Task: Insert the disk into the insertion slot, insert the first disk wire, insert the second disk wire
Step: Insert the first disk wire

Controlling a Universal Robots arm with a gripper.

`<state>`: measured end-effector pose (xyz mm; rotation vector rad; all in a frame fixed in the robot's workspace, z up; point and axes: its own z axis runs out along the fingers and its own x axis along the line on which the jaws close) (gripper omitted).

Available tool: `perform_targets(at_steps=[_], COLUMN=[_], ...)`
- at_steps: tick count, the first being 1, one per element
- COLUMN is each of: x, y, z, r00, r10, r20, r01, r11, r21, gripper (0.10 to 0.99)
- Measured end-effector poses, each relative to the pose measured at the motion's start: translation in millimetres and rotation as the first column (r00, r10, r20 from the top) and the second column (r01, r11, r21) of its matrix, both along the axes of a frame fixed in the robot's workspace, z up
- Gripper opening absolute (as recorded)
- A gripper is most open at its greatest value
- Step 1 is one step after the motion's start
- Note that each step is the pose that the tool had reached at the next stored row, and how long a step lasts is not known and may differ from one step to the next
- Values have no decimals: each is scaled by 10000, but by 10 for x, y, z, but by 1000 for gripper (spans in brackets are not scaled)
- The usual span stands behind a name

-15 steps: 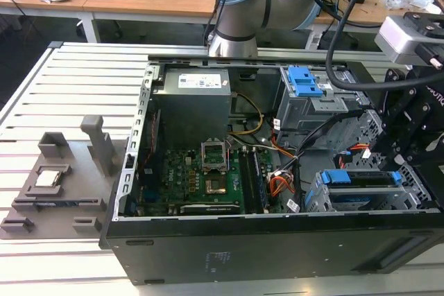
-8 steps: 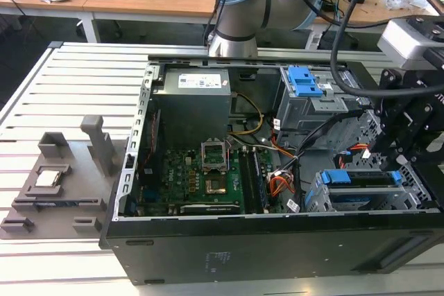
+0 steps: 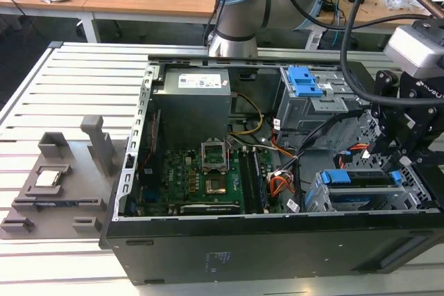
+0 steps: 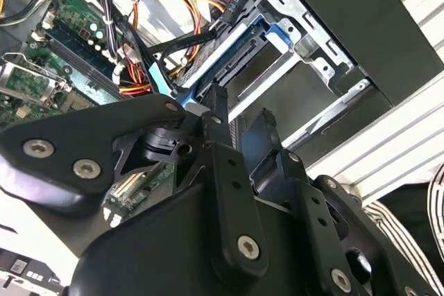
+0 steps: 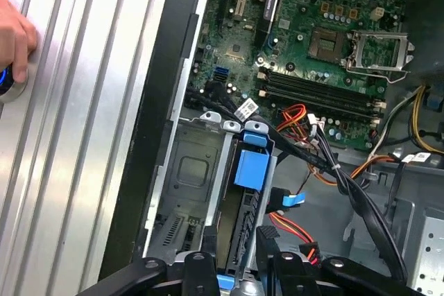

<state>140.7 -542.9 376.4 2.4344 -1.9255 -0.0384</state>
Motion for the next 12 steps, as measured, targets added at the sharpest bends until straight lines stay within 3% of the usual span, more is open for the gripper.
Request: perform_targets(at_steps=[12], x=[50], y=[198], z=[0], r00=[10000], r10=[2], r20=[0], r01=[-2], r11=[10000], r21=[-36], gripper=[361])
